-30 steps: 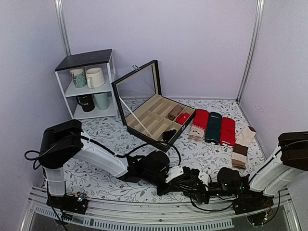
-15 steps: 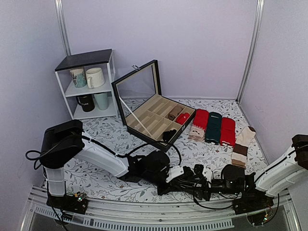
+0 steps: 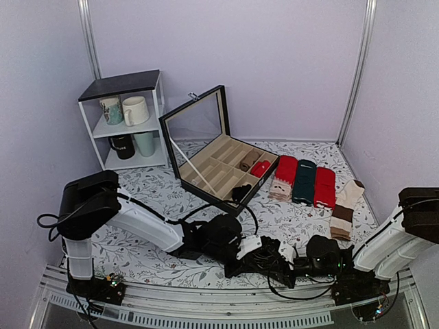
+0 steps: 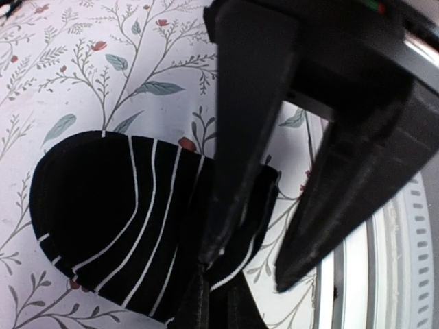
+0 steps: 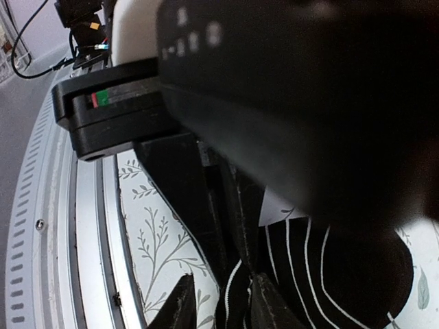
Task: Roll the socks
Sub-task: Roll the sock at the corner of the board.
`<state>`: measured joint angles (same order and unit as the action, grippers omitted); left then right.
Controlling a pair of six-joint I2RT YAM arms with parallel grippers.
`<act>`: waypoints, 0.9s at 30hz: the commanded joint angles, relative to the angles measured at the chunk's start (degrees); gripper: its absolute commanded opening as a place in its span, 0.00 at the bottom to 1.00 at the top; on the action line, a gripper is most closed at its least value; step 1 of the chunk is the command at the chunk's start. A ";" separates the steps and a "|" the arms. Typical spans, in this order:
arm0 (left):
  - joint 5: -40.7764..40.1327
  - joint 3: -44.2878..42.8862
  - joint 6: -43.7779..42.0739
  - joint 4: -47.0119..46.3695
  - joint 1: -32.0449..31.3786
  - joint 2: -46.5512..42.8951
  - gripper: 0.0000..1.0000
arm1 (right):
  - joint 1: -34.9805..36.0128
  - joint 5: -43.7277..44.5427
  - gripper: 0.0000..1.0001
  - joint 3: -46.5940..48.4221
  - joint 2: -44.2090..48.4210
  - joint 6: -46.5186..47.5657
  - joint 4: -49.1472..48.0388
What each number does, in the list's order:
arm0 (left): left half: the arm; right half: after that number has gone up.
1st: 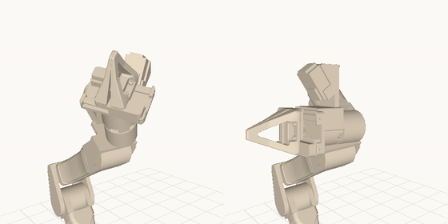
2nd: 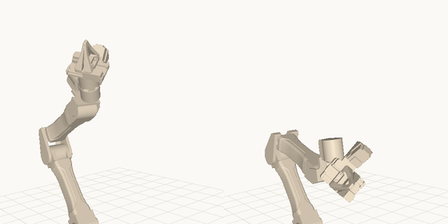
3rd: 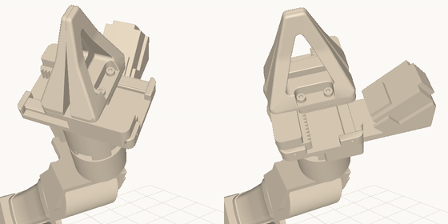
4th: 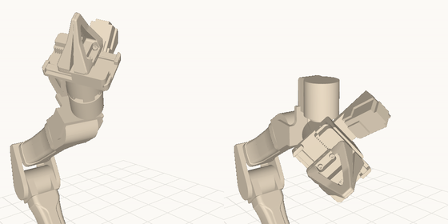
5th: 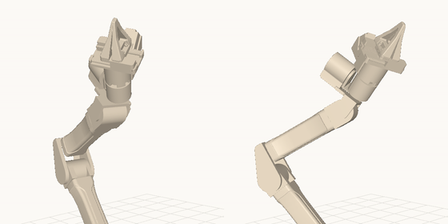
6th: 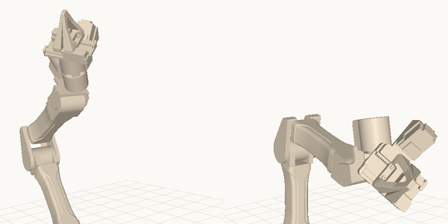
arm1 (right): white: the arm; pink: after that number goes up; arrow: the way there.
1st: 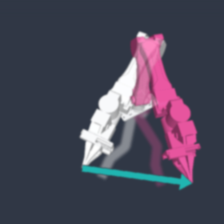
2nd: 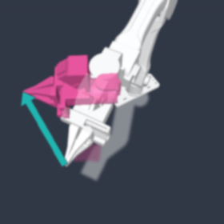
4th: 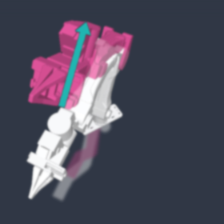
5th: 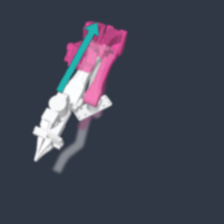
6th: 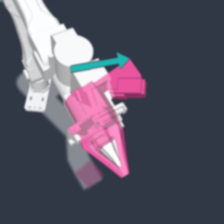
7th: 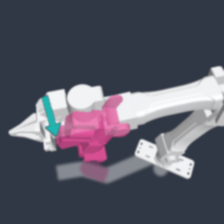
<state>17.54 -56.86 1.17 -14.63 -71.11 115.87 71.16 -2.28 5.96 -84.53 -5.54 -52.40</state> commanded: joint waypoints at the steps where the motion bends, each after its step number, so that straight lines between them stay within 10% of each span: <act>1: -4.65 4.59 0.06 17.89 0.62 7.78 0.00 | -0.30 -1.65 0.23 0.14 -1.48 -1.88 0.85; 14: -4.59 4.66 0.06 17.88 0.81 7.99 0.00 | -0.29 5.51 0.36 -3.48 2.73 -7.70 4.19; 27: -4.44 5.09 0.21 17.10 0.89 8.22 0.00 | -0.25 0.90 0.25 -1.21 -3.48 -9.25 3.67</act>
<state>18.17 -56.47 1.80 -15.49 -70.85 116.03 71.07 0.93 3.75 -84.84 -12.88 -51.66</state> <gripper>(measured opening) 0.037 0.284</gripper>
